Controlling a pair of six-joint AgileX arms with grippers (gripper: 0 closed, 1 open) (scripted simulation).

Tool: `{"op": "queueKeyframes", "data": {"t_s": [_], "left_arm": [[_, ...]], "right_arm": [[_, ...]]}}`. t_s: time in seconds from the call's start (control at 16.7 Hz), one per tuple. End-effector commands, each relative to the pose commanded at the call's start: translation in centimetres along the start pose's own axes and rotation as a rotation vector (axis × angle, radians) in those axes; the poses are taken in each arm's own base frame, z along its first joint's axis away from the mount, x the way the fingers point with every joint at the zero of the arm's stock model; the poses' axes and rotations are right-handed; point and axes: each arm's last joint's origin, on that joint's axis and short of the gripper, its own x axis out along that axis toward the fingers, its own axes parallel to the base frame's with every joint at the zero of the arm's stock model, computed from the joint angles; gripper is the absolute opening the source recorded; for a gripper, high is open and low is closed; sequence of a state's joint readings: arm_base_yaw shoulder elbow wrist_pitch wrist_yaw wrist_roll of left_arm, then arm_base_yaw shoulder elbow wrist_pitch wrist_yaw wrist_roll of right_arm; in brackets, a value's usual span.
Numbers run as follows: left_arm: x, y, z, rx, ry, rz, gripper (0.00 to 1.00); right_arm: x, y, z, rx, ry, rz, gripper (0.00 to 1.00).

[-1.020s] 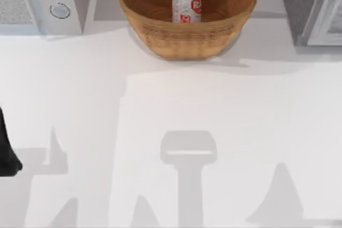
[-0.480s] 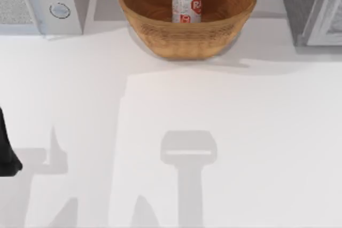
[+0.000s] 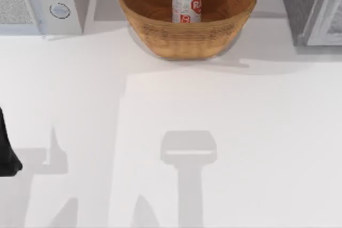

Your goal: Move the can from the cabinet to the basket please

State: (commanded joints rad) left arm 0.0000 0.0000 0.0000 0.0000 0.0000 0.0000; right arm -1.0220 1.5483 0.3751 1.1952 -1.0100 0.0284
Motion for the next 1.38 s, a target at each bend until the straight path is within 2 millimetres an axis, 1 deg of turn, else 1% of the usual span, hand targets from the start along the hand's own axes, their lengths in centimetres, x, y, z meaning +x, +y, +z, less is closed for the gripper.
{"op": "queueKeyframes", "data": {"t_s": [0.18,0.3,0.36,0.54,0.66,0.72,0.78,0.9,1.08,1.2,1.26,1.38], "left_arm": [[0.0,0.0,0.0,0.0,0.0,0.0,1.0],[0.0,0.0,0.0,0.0,0.0,0.0,1.0],[0.0,0.0,0.0,0.0,0.0,0.0,1.0],[0.0,0.0,0.0,0.0,0.0,0.0,1.0],[0.0,0.0,0.0,0.0,0.0,0.0,1.0],[0.0,0.0,0.0,0.0,0.0,0.0,1.0],[0.0,0.0,0.0,0.0,0.0,0.0,1.0],[0.0,0.0,0.0,0.0,0.0,0.0,1.0],[0.0,0.0,0.0,0.0,0.0,0.0,1.0],[0.0,0.0,0.0,0.0,0.0,0.0,1.0],[0.0,0.0,0.0,0.0,0.0,0.0,1.0],[0.0,0.0,0.0,0.0,0.0,0.0,1.0]], "right_arm": [[0.8,-1.6,1.7,-0.009,-0.005,0.002,1.0],[1.5,-3.4,3.8,-0.013,-0.007,0.002,1.0],[1.9,-4.3,5.1,-0.013,-0.006,0.001,1.0],[3.0,-6.7,10.4,0.0,0.002,-0.001,1.0],[3.3,-7.5,14.6,0.015,0.01,-0.002,1.0],[3.3,-7.6,16.9,0.024,0.015,-0.003,1.0],[3.3,-7.4,19.2,0.032,0.019,-0.003,1.0],[2.8,-6.4,23.6,0.043,0.025,-0.003,1.0],[1.7,-3.7,29.5,0.037,0.022,-0.002,1.0],[0.8,-1.8,32.4,0.022,0.013,-0.001,1.0],[0.4,-0.9,33.4,0.014,0.008,-0.001,1.0],[-0.1,0.1,34.6,0.004,0.002,-0.001,1.0]]}}
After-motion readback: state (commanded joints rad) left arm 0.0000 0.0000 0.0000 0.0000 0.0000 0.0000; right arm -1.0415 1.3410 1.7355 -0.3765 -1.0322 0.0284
